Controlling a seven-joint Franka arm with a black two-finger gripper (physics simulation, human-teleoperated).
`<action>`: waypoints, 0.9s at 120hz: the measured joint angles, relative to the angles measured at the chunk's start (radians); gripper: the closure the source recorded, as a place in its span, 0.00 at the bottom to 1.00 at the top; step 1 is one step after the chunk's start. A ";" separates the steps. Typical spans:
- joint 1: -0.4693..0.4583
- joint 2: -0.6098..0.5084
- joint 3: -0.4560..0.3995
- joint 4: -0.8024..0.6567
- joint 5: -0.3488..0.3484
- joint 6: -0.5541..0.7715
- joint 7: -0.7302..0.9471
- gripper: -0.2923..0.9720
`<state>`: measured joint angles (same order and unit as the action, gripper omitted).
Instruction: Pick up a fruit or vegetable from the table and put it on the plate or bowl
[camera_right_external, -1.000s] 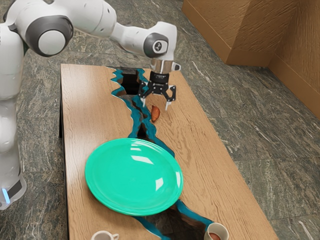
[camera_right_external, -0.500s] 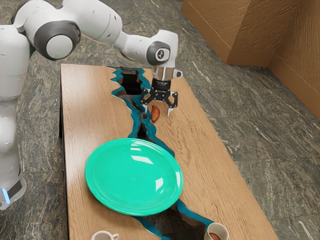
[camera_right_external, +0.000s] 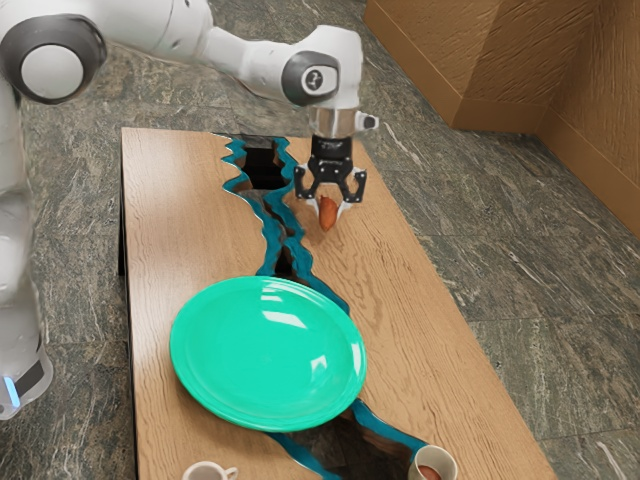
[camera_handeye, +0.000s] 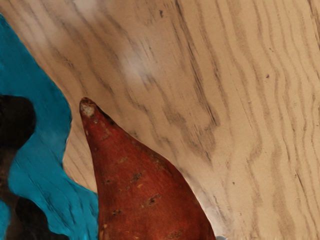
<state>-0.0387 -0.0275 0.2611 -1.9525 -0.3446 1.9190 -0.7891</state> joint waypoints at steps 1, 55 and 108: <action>-0.011 -0.018 0.000 -0.010 0.003 -0.001 -0.005 0.64; -0.311 -0.319 -0.233 -0.215 0.005 -0.020 -0.368 0.64; -0.067 -0.232 -0.378 0.080 0.040 -0.026 -0.619 0.28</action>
<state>-0.1061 -0.2599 -0.1171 -1.8726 -0.3050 1.8929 -1.4081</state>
